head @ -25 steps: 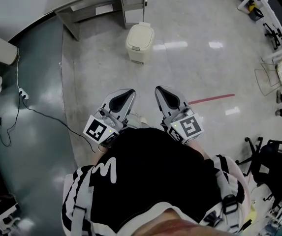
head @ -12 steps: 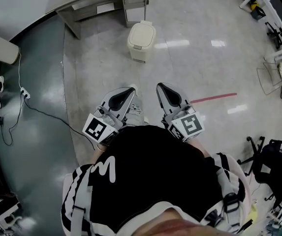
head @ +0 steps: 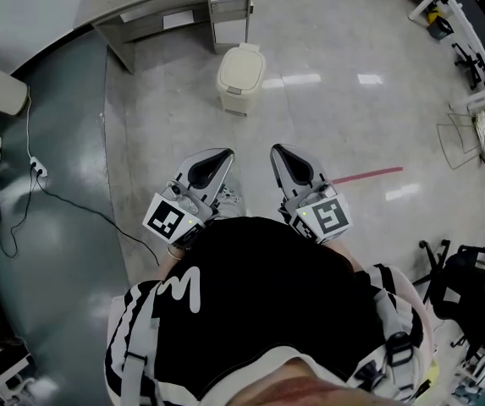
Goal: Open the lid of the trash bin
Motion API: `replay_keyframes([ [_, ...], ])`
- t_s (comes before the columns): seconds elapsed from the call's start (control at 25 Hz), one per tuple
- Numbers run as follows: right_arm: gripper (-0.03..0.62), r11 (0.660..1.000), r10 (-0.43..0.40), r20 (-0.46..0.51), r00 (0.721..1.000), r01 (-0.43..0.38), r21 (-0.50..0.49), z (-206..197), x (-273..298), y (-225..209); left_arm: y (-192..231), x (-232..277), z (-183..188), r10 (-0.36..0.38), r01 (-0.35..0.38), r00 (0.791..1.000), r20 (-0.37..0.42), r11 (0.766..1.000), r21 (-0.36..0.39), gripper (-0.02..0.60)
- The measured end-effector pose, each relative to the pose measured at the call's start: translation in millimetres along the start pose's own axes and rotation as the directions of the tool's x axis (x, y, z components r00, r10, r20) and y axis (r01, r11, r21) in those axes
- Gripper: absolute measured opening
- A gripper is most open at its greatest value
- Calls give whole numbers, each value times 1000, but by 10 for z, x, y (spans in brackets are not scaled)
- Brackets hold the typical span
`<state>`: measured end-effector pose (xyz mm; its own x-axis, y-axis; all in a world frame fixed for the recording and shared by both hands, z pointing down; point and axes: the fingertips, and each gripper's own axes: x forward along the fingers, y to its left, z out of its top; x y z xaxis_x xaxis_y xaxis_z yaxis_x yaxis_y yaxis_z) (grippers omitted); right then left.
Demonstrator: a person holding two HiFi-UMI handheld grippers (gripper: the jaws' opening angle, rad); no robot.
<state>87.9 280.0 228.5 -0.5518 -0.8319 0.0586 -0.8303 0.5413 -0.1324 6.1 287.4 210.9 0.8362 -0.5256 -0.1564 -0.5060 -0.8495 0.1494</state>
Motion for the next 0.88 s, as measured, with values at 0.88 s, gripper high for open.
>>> replay_keyframes([
  [0.88, 12, 998, -56, -7, 998, 56, 16, 86, 766, -614, 824, 630, 46, -46, 46, 999, -5, 999, 2, 6],
])
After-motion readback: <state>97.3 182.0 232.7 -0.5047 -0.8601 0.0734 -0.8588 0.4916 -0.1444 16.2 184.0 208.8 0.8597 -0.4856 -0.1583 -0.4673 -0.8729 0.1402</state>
